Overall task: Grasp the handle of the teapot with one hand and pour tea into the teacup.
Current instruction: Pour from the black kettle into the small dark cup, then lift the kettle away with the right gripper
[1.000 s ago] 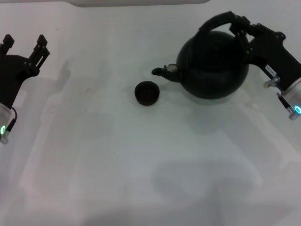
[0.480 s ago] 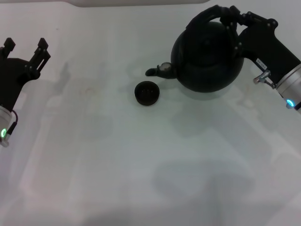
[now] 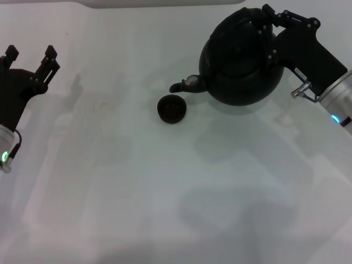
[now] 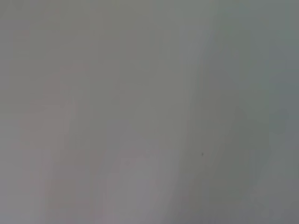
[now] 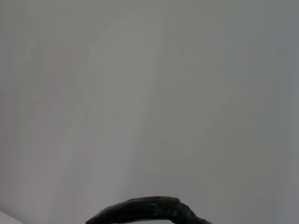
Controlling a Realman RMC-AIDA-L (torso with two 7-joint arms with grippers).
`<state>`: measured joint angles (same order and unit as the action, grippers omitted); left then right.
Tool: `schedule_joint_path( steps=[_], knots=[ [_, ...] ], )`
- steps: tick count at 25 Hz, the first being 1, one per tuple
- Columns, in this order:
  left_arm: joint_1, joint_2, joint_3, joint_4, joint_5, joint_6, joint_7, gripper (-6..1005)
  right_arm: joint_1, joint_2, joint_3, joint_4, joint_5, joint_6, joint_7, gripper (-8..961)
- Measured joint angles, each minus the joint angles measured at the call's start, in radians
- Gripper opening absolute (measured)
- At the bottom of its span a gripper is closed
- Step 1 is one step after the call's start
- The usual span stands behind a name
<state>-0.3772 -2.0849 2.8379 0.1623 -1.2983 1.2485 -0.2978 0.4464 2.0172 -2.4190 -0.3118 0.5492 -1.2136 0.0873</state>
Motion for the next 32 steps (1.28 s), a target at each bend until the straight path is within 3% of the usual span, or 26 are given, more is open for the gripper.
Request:
schedule_joint_path(
  steps=[32],
  knots=[
    [0.005, 0.0, -0.002, 0.003, 0.011, 0.0, -0.007, 881, 0.023, 0.003, 0.007, 0.0, 0.0, 0.005, -0.184, 143]
  ],
)
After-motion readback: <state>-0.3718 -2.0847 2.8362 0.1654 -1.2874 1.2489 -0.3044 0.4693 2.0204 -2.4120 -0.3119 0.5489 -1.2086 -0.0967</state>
